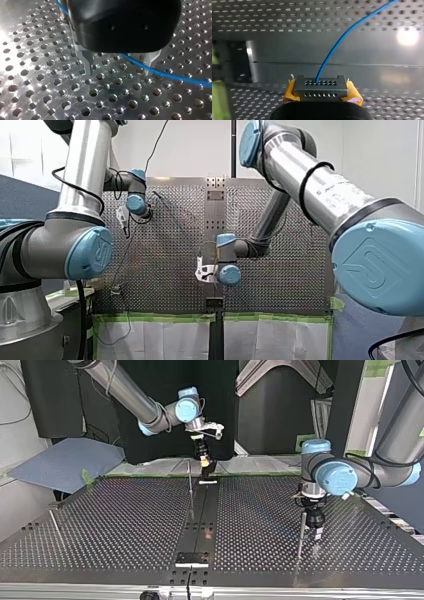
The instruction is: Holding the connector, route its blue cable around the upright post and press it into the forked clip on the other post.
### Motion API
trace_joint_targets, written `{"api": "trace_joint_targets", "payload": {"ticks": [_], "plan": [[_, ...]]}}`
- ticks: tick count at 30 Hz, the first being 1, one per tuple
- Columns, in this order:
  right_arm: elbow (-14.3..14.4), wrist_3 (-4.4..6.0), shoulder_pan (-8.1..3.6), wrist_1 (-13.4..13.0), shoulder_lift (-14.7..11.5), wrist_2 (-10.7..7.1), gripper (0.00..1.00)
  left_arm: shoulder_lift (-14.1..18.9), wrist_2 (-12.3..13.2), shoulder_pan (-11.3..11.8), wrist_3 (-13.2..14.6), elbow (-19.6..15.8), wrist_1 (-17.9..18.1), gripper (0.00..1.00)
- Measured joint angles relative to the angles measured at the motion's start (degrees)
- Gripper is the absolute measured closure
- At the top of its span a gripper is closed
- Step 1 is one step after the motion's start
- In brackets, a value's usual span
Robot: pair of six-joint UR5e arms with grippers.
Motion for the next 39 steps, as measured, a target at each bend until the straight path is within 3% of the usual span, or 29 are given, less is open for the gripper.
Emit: {"api": "trace_joint_targets", "payload": {"ticks": [12,25,31,39], "plan": [[0.55,-0.25,-0.40,-2.54,6.58,2.61,1.00,0.00,-0.53,-0.12,0.10,0.00,0.00,0.00],[0.56,0.74,-3.31,-6.79,13.16,4.34,1.00,0.00,-0.58,-0.12,0.19,-0.01,0.00,0.00],[0.56,1.19,-5.39,-8.97,16.30,4.39,1.00,0.00,-0.58,-0.13,0.26,-0.01,0.00,0.00],[1.68,1.30,-10.02,-12.84,21.20,3.78,1.00,0.00,-1.08,-0.19,0.47,0.00,-0.14,0.00]]}}
